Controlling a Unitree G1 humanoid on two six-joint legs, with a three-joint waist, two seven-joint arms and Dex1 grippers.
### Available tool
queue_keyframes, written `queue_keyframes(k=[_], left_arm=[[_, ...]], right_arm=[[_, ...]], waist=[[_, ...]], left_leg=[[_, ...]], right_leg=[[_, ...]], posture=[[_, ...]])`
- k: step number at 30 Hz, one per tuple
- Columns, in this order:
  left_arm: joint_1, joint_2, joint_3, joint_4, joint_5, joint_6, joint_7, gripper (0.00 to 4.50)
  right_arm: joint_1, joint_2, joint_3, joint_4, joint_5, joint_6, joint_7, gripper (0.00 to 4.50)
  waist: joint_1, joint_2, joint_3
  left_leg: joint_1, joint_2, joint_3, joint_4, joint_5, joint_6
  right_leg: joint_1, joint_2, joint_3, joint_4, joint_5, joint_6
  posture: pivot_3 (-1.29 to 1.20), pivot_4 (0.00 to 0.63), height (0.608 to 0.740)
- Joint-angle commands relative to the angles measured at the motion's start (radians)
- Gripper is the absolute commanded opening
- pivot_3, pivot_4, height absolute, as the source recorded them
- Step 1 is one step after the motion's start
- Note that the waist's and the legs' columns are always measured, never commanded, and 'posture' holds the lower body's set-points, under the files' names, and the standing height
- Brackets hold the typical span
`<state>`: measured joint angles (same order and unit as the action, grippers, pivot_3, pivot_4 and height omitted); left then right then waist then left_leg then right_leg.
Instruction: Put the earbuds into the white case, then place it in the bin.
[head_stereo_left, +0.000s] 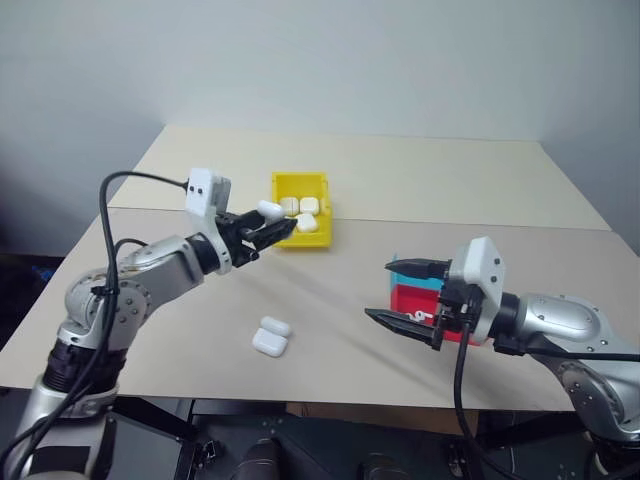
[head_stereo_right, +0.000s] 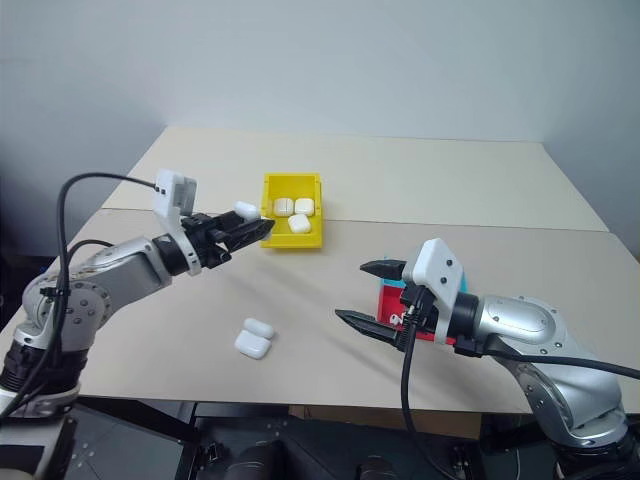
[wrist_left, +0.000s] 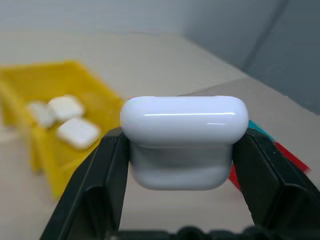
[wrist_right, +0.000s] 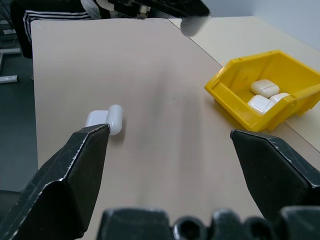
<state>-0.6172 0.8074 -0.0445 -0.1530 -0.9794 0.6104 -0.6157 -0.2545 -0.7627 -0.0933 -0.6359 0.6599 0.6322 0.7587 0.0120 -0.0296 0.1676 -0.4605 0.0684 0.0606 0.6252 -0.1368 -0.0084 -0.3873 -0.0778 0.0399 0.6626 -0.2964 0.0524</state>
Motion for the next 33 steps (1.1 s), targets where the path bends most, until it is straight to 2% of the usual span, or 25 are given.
queue_keyframes(k=[1,7,10,13,18,22,26,33], left_arm=[[-0.063,0.048,-0.071,0.113,0.186,-0.154,-0.366,2.80],[-0.210,0.098,-0.174,0.408,0.460,-0.404,-0.825,2.80],[-0.281,0.122,-0.230,0.540,0.588,-0.556,-0.980,2.80],[-0.347,0.166,-0.337,0.637,0.670,-0.716,-0.999,2.80],[-0.423,0.186,-0.479,0.750,0.763,-0.864,-0.999,2.80],[-0.368,0.134,-0.450,0.723,0.857,-0.818,-0.998,2.80],[-0.288,0.122,-0.441,0.671,0.932,-0.794,-0.970,2.80],[-0.238,0.106,-0.420,0.603,1.021,-0.701,-0.941,2.80]], right_arm=[[0.002,-0.011,-0.038,-0.037,0.009,-0.017,-0.002,4.50],[0.022,-0.012,-0.044,-0.062,0.009,-0.010,-0.017,4.50],[0.034,-0.014,-0.053,-0.071,0.013,-0.009,-0.020,4.50],[0.043,-0.018,-0.059,-0.075,0.016,-0.011,-0.019,4.50],[0.045,-0.014,-0.054,-0.078,0.012,-0.013,-0.021,4.50],[0.055,-0.008,-0.051,-0.091,0.010,-0.012,-0.031,4.50],[0.072,-0.016,-0.057,-0.107,0.009,-0.008,-0.036,4.50],[0.080,-0.024,-0.066,-0.116,0.016,-0.005,-0.039,4.50]], waist=[[0.000,0.000,0.000],[0.000,0.000,0.000],[0.000,0.000,0.000],[-0.002,0.000,0.000],[-0.001,0.000,0.000],[0.000,0.000,0.000],[-0.005,0.000,0.000],[-0.005,0.000,0.000]], left_leg=[[0.000,0.000,0.000,0.000,0.000,0.000],[0.000,0.001,0.000,0.001,-0.001,0.002],[-0.001,0.001,0.000,0.001,-0.002,0.003],[-0.001,0.001,0.000,0.002,-0.002,0.004],[-0.001,0.001,0.000,0.002,-0.002,0.004],[-0.001,0.001,0.000,0.002,-0.002,0.004],[-0.001,0.002,0.000,0.002,-0.002,0.005],[-0.001,0.002,0.000,0.003,-0.002,0.005]], right_leg=[[0.000,0.000,0.000,0.000,0.000,0.000],[0.000,0.000,0.000,0.000,0.000,0.000],[-0.001,0.000,0.000,0.000,-0.001,0.000],[-0.001,0.000,0.000,0.001,-0.001,0.000],[-0.001,0.000,0.000,0.001,-0.001,0.000],[-0.001,0.000,0.000,0.001,-0.001,0.001],[-0.001,0.001,0.000,0.002,-0.001,0.001],[0.000,0.001,0.000,0.002,-0.001,0.001]], posture=[[0.00,0.150,0.740],[0.00,0.150,0.740],[0.00,0.150,0.740],[0.00,0.150,0.740],[0.00,0.150,0.740],[0.00,0.150,0.740],[0.00,0.150,0.740],[0.00,0.150,0.740]])
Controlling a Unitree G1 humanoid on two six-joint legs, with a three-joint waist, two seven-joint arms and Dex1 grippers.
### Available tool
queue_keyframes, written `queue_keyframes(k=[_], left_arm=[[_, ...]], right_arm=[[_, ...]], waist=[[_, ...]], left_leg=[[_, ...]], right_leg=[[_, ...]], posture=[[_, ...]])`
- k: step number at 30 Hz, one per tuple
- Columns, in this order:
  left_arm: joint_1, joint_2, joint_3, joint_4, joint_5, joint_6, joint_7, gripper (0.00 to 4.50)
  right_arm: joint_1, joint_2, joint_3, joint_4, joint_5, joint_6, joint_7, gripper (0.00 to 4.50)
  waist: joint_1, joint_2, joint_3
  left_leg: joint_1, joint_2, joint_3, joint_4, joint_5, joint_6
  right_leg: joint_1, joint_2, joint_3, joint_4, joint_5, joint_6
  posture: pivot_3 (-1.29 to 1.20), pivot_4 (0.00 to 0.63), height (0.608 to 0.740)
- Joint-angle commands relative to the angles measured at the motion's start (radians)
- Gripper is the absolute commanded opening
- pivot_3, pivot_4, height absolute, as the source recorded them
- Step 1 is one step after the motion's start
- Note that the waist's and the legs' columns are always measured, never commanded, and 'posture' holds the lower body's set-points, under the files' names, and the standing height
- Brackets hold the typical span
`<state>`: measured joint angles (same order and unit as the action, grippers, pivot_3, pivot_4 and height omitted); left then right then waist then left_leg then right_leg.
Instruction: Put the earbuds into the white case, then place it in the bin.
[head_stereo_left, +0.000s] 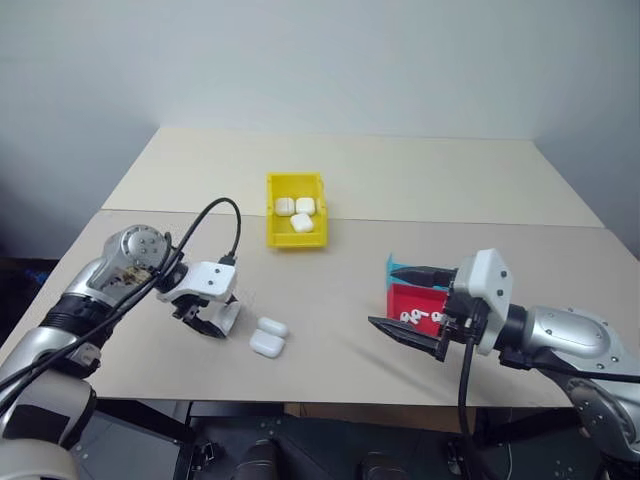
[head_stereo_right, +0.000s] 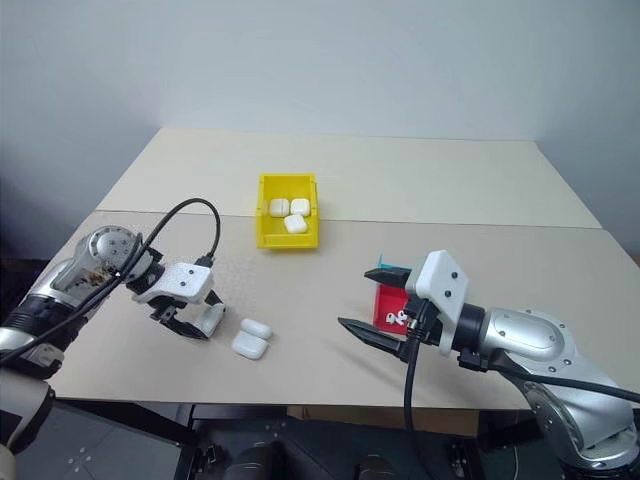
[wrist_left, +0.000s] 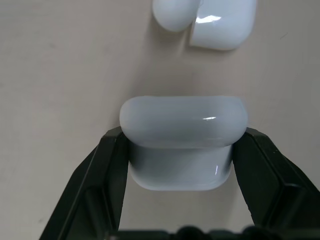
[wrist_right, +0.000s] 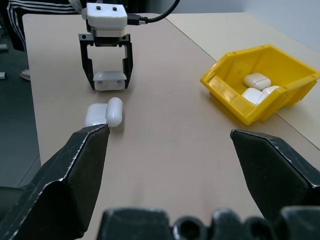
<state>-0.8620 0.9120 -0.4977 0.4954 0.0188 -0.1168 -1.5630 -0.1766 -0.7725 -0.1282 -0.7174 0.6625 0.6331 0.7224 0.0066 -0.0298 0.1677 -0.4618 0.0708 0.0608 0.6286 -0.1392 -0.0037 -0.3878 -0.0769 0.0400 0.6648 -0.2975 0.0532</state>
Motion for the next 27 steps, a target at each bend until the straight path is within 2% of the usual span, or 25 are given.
queue_keyframes(k=[1,2,3,4,5,7,23,27], left_arm=[[0.012,0.001,0.037,-0.054,0.029,0.031,0.006,2.80],[0.017,0.001,0.042,-0.063,0.035,0.040,0.007,2.80],[0.024,0.001,0.048,-0.071,0.036,0.046,0.008,3.51],[0.030,0.001,0.054,-0.078,0.037,0.052,0.009,3.71],[0.037,0.001,0.060,-0.084,0.040,0.060,0.010,4.14],[0.046,0.001,0.069,-0.090,0.047,0.063,0.015,4.48],[0.059,0.007,0.109,-0.073,0.097,0.027,0.023,4.48],[0.058,-0.002,0.113,-0.061,0.102,0.011,0.035,3.57]], right_arm=[[0.003,-0.015,-0.031,-0.035,0.013,-0.006,-0.003,4.50],[0.002,-0.015,-0.030,-0.036,0.013,-0.006,-0.003,4.50],[0.001,-0.015,-0.029,-0.035,0.014,-0.006,-0.002,4.50],[0.000,-0.015,-0.029,-0.034,0.015,-0.007,-0.002,4.50],[0.000,-0.015,-0.028,-0.034,0.015,-0.008,-0.001,4.50],[-0.004,-0.015,-0.026,-0.032,0.015,-0.007,-0.001,4.50],[-0.020,-0.008,-0.011,-0.020,0.002,-0.017,0.011,4.50],[-0.020,-0.004,-0.009,-0.025,0.000,-0.017,0.005,4.50]], waist=[[0.000,0.000,0.000],[0.000,0.000,0.000],[0.000,0.000,0.000],[0.000,0.000,0.000],[-0.001,0.000,0.000],[-0.001,0.000,0.000],[0.000,0.000,0.000],[0.000,0.000,0.000]], left_leg=[[0.000,0.000,0.000,0.000,0.000,0.000],[0.000,0.000,0.000,0.000,0.000,0.000],[0.000,0.000,0.000,0.000,0.000,0.000],[0.000,0.000,0.000,0.000,0.000,0.000],[0.000,0.000,0.000,0.000,0.000,0.000],[0.000,0.000,0.000,0.000,0.000,0.000],[0.000,0.000,0.000,0.000,0.000,0.000],[0.000,0.000,0.000,0.000,0.000,0.000]], right_leg=[[0.000,0.000,0.000,0.000,0.000,0.000],[0.000,0.000,0.000,0.000,0.000,0.000],[0.000,0.000,0.000,0.000,0.000,0.000],[0.000,0.000,0.000,0.000,0.000,0.000],[0.000,0.000,0.000,0.000,0.000,0.000],[0.000,0.000,0.000,0.000,0.000,0.000],[0.000,0.000,0.000,0.000,0.000,0.000],[0.000,0.000,0.000,0.001,0.000,0.000]], posture=[[0.00,0.150,0.740],[0.00,0.150,0.740],[0.00,0.150,0.740],[0.00,0.150,0.740],[0.00,0.150,0.740],[0.00,0.150,0.740],[0.00,0.150,0.740],[0.00,0.150,0.740]])
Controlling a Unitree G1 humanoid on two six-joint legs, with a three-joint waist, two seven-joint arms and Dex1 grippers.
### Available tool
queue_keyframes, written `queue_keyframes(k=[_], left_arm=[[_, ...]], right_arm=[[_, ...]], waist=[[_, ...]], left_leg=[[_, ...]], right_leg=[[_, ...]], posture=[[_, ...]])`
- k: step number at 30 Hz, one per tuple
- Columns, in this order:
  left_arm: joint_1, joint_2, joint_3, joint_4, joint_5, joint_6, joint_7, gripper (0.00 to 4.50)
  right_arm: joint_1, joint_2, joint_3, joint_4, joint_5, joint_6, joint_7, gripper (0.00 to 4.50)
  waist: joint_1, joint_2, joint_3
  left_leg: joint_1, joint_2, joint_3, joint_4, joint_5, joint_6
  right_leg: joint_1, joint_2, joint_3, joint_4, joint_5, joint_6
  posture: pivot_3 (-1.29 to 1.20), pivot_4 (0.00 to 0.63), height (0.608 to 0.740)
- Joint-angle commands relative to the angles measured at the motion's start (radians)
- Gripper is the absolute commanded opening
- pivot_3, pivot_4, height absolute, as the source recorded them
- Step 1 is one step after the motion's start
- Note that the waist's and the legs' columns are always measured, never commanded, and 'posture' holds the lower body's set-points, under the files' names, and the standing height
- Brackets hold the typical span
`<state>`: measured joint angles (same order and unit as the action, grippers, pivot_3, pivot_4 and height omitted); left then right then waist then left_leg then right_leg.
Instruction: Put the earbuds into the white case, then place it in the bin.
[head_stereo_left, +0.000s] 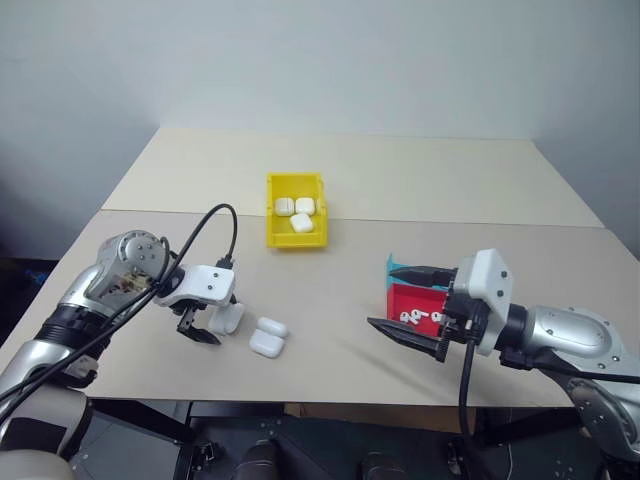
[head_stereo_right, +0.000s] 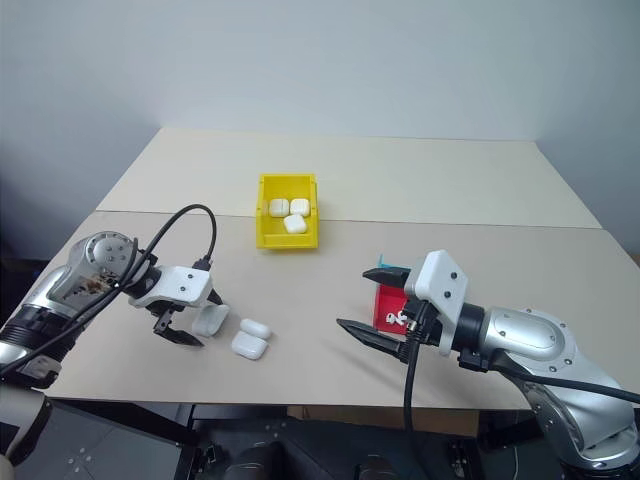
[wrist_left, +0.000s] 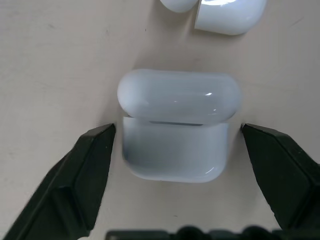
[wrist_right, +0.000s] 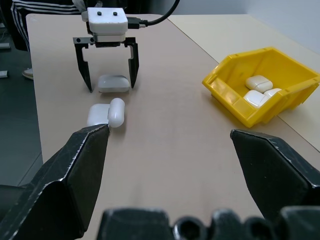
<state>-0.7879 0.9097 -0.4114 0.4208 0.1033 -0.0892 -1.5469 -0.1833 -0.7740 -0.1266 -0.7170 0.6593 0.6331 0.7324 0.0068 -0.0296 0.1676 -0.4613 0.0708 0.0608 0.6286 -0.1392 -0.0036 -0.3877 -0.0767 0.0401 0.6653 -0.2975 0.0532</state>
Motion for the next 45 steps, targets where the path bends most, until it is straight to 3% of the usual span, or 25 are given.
queue_keyframes(k=[1,3,8,12,16,23,30,35,45], left_arm=[[-0.016,0.000,0.028,0.016,0.018,-0.018,0.019,3.20],[-0.014,0.000,0.030,0.012,0.019,-0.018,0.024,2.77],[-0.006,0.008,0.062,-0.008,-0.017,-0.028,0.022,2.77],[0.010,-0.023,0.189,-0.082,-0.210,0.074,-0.010,2.77],[0.058,-0.086,0.330,-0.259,-0.431,0.297,0.053,2.77],[0.146,-0.373,0.463,-0.661,-0.757,0.643,0.446,2.77],[0.195,-0.624,0.408,-0.803,-0.865,0.636,0.622,2.77],[0.217,-0.689,0.363,-0.784,-0.863,0.609,0.609,2.77],[0.289,-0.640,0.364,-0.721,-0.867,0.521,0.446,2.77]], right_arm=[[-0.013,-0.003,-0.011,-0.026,0.003,-0.017,-0.005,4.50],[-0.011,-0.003,-0.015,-0.027,0.006,-0.017,-0.005,4.50],[-0.007,-0.003,-0.019,-0.023,0.006,-0.022,-0.001,4.50],[-0.006,-0.001,-0.025,-0.015,0.007,-0.024,0.000,4.50],[-0.012,-0.009,-0.054,0.008,0.029,-0.016,0.012,4.50],[-0.070,-0.079,-0.126,0.109,0.084,0.007,0.082,4.50],[-0.108,-0.239,-0.113,0.208,0.032,0.022,0.183,4.50],[-0.217,-0.362,0.072,0.298,-0.118,0.086,0.205,4.50],[-0.543,-0.391,0.478,0.410,-0.374,0.210,0.375,4.50]], waist=[[0.000,0.000,0.000],[0.000,0.000,0.000],[0.000,0.000,0.000],[0.000,0.000,0.000],[0.000,0.000,0.000],[0.002,-0.001,0.000],[-0.001,0.001,-0.001],[-0.009,0.004,-0.003],[-0.020,0.005,-0.003]], left_leg=[[0.000,0.000,0.000,0.000,0.000,0.000],[0.000,0.000,0.000,0.000,0.000,0.000],[0.000,0.000,0.000,0.000,0.000,0.000],[0.000,0.000,0.000,0.000,0.000,0.000],[0.000,0.000,0.000,0.001,0.000,0.000],[0.000,0.000,-0.002,0.004,0.000,0.001],[0.001,-0.001,-0.001,0.003,-0.001,0.001],[0.002,-0.001,-0.001,0.003,-0.001,0.001],[0.002,-0.001,0.000,0.001,-0.001,0.001]], right_leg=[[0.000,0.000,0.000,0.000,0.000,0.000],[0.000,0.000,0.000,0.000,0.000,0.000],[0.000,0.000,0.000,0.000,0.000,0.000],[0.000,0.000,0.000,0.000,0.000,0.000],[0.001,0.000,0.000,0.000,0.000,0.000],[0.003,0.000,0.000,0.001,0.001,0.002],[0.003,0.000,0.001,0.000,0.001,0.002],[0.004,0.000,0.001,0.000,0.001,0.002],[0.001,0.000,0.002,0.000,0.001,0.001]], posture=[[0.00,0.150,0.740],[0.00,0.150,0.740],[0.00,0.150,0.740],[0.00,0.150,0.740],[0.00,0.150,0.740],[0.00,0.150,0.740],[0.00,0.150,0.740],[0.00,0.150,0.740],[0.00,0.150,0.740]])
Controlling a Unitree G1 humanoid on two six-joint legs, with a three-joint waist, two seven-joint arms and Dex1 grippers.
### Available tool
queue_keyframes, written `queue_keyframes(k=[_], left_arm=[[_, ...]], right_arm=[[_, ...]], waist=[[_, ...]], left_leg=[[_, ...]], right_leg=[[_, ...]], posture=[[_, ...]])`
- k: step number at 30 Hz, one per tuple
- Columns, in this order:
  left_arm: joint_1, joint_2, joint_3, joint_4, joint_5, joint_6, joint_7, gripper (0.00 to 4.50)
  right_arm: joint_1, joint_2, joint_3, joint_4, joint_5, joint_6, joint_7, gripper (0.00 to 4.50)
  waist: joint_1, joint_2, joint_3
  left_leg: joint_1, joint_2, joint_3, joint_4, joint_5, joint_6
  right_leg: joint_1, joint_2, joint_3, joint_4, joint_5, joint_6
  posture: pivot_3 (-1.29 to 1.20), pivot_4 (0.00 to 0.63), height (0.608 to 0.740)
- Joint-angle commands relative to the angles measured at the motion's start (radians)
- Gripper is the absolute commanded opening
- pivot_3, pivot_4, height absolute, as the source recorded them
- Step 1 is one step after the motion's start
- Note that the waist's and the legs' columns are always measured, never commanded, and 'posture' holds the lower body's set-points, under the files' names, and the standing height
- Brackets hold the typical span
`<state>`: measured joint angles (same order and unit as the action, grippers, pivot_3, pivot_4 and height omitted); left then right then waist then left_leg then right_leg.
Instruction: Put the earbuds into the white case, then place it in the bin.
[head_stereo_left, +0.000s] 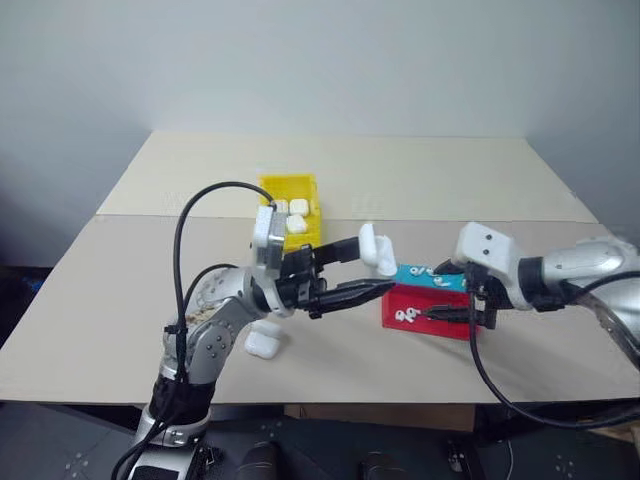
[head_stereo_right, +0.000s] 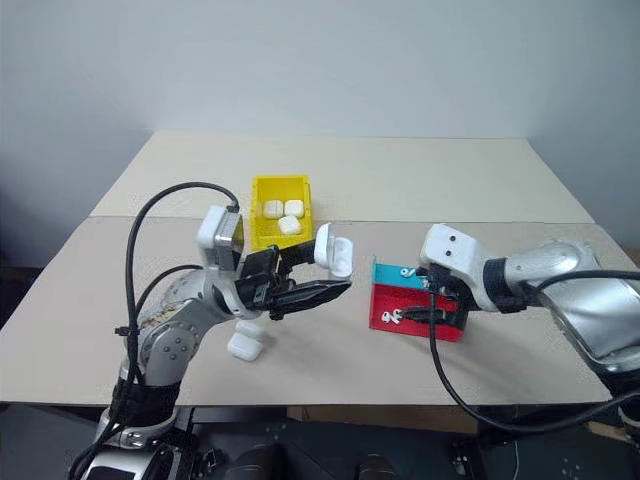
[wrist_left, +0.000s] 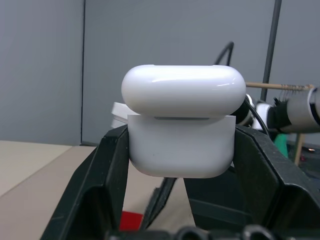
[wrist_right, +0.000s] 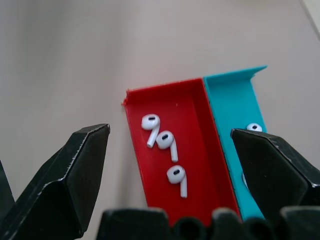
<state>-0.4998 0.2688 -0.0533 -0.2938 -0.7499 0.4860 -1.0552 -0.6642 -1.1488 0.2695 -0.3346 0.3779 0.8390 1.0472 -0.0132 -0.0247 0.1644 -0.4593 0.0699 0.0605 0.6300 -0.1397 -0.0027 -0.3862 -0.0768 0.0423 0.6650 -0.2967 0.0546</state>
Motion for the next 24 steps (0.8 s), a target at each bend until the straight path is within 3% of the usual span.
queue_keyframes(k=[1,7,13,16,20,24], left_arm=[[0.002,0.004,0.001,-0.001,-0.007,-0.069,-0.065,2.77],[-0.005,0.002,0.000,0.052,-0.030,-0.115,-0.166,2.77],[0.001,-0.023,-0.003,0.066,0.008,-0.159,-0.139,2.77],[0.005,-0.027,-0.002,0.058,0.007,-0.161,-0.121,2.77],[0.012,-0.024,-0.005,0.037,0.005,-0.154,-0.098,2.77],[0.029,-0.014,-0.008,0.016,0.004,-0.154,-0.085,2.77]], right_arm=[[-0.077,-0.019,0.120,0.047,-0.141,-0.025,0.076,4.50],[-0.141,0.028,0.220,0.172,-0.271,-0.114,0.184,4.50],[-0.177,0.082,0.262,0.284,-0.364,-0.163,0.254,4.50],[-0.183,0.112,0.264,0.329,-0.394,-0.182,0.278,3.92],[-0.200,0.159,0.274,0.401,-0.446,-0.200,0.284,2.51],[-0.207,0.179,0.283,0.444,-0.489,-0.229,0.309,2.51]], waist=[[0.003,0.000,0.000],[0.010,0.000,0.000],[0.009,0.000,0.000],[0.009,0.000,0.000],[0.009,0.000,0.000],[0.009,0.000,0.000]], left_leg=[[0.000,0.000,0.000,0.000,0.000,0.000],[-0.001,0.000,0.001,0.000,0.000,0.000],[-0.001,0.000,0.000,0.000,0.000,0.000],[-0.001,0.000,0.000,0.000,0.000,0.000],[-0.001,0.000,0.000,0.000,0.000,0.000],[-0.001,0.000,0.000,0.000,0.000,0.000]], right_leg=[[0.000,0.000,0.000,0.000,0.000,0.000],[-0.001,-0.001,0.000,-0.001,0.000,0.000],[-0.001,0.000,0.000,-0.001,0.000,0.000],[-0.001,0.000,0.000,0.000,0.000,0.000],[0.000,0.000,0.000,0.000,0.000,0.000],[-0.001,0.000,0.000,0.000,0.000,0.000]], posture=[[0.00,0.150,0.740],[0.00,0.150,0.740],[0.00,0.150,0.740],[0.00,0.150,0.740],[0.00,0.150,0.740],[0.00,0.150,0.740]])
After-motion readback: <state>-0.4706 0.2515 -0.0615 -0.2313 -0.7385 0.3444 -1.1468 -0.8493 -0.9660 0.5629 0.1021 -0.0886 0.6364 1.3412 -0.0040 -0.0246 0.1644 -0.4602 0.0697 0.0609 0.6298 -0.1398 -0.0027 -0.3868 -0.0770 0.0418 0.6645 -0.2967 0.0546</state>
